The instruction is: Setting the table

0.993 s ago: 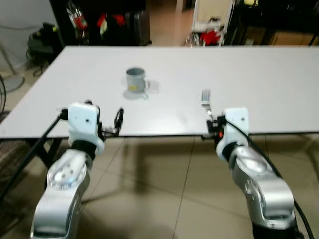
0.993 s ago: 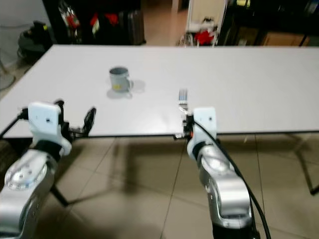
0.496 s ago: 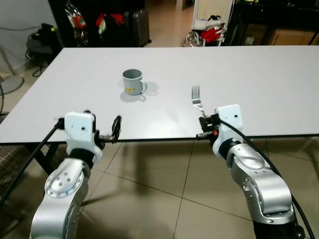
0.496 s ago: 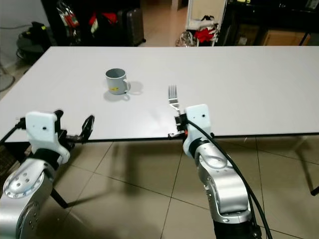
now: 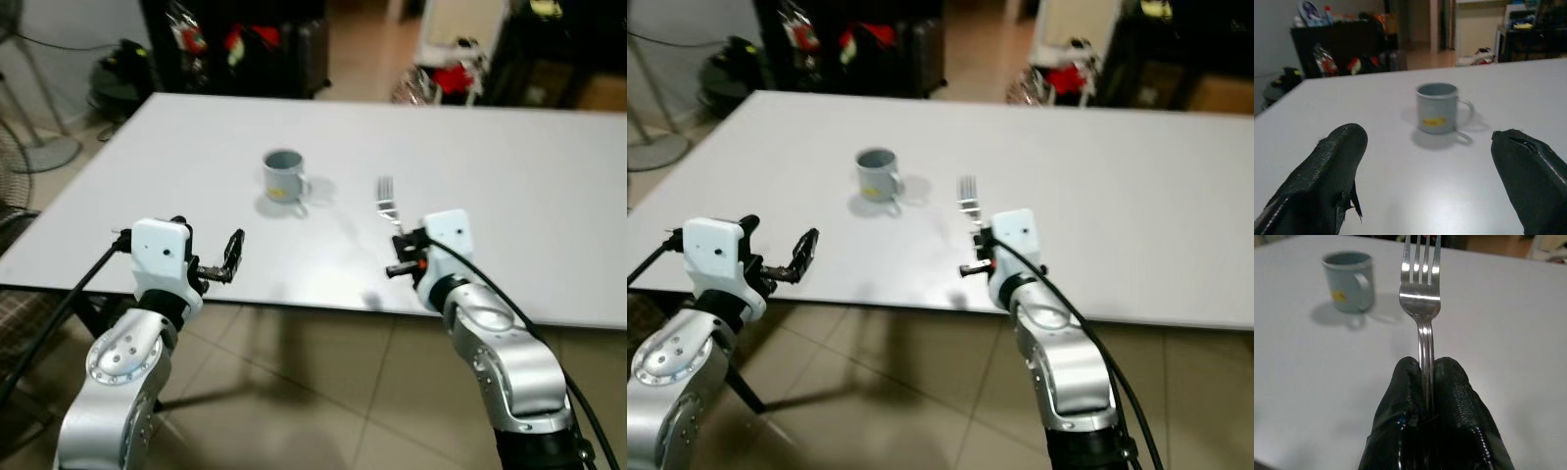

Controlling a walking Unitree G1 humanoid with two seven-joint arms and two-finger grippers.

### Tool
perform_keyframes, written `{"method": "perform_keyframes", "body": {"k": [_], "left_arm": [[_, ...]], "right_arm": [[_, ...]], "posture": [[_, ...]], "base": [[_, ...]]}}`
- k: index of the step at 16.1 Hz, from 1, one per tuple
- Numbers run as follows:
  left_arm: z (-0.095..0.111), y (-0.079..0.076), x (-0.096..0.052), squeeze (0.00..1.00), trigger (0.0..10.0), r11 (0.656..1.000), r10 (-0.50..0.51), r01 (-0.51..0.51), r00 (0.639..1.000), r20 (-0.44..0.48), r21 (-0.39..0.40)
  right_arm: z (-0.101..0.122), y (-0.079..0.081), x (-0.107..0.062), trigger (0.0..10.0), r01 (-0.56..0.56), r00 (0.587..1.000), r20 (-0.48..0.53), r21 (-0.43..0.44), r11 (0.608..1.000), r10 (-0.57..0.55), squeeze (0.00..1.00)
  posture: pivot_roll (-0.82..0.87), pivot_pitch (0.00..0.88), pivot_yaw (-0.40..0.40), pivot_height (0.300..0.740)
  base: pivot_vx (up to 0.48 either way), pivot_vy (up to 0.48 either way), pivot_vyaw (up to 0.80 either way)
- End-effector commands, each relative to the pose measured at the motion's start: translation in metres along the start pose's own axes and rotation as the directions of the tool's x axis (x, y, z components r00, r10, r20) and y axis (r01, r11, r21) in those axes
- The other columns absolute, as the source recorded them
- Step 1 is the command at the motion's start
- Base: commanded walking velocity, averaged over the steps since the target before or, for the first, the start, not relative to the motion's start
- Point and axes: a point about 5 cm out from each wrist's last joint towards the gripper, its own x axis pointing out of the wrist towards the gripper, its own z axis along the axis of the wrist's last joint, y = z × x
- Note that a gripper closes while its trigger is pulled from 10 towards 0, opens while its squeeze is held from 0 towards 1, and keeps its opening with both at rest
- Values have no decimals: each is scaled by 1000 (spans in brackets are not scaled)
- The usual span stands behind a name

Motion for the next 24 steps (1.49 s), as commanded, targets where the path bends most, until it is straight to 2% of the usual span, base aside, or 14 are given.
{"method": "perform_keyframes", "body": {"k": [1, 12, 17, 19, 24], "left_arm": [[-1, 6, 2, 0, 10000, 1000, 8, -8, 1000, -3, 12], [3, 1, 10, 0, 10000, 999, -33, 33, 999, 13, -1], [2, 0, 10, 0, 10000, 999, -37, 37, 999, 12, -5], [0, 1, 10, 0, 10000, 999, -34, 34, 999, 7, -6], [1, 2, 9, 0, 10000, 1000, -15, 15, 1000, 15, -19]], "right_arm": [[5, 9, 3, 10000, -20, 1000, 19, 3, 1000, 20, 0], [6, 4, 1, 10000, 18, 999, 48, 22, 1000, -19, 0], [4, -1, -3, 10000, 49, 997, 50, 18, 999, -50, 0], [1, -5, -10, 10000, 43, 999, 22, 41, 998, -44, 0], [-1, -5, -15, 10000, 41, 999, 18, 31, 999, -41, 0]], "posture": [[-99, 0, 22, 740], [-105, 0, 35, 740], [-118, 0, 42, 740], [-120, 0, 41, 740], [-122, 0, 40, 740]], "base": [[326, 0, 0], [326, 0, 0], [325, 0, 0], [326, 0, 0], [188, 0, 0]]}}
